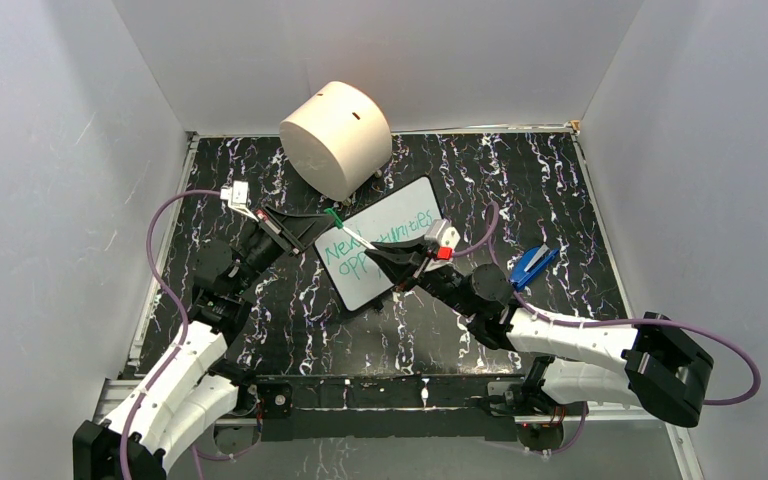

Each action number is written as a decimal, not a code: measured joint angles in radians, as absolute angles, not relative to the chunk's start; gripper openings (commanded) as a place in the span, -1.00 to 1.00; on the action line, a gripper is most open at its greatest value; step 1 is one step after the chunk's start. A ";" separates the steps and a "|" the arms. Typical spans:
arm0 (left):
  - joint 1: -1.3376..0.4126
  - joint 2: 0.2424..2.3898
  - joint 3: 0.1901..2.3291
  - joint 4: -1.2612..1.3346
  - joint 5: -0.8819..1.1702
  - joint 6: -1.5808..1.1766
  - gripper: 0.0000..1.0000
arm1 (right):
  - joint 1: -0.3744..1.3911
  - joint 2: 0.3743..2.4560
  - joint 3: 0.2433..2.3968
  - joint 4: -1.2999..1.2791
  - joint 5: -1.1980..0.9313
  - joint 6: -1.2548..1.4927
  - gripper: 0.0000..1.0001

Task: Write a sentence on the whiteboard
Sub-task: Close the whiteboard marker at the center of the board.

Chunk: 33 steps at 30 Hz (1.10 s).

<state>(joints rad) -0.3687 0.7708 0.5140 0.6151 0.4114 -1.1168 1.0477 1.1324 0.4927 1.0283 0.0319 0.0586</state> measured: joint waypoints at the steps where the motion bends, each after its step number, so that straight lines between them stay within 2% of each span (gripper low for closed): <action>1: -0.369 0.771 0.514 0.619 0.411 -1.118 -1.00 | 1.048 1.132 0.493 1.028 0.034 0.057 -1.00; 33: -0.526 0.848 0.498 0.746 0.293 -1.098 -1.00 | 1.045 1.206 0.475 1.216 0.069 0.020 -1.00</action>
<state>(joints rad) -0.5259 0.8482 0.4980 0.7460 0.2932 -1.0981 1.0454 1.2060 0.4751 1.2160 0.0689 0.0200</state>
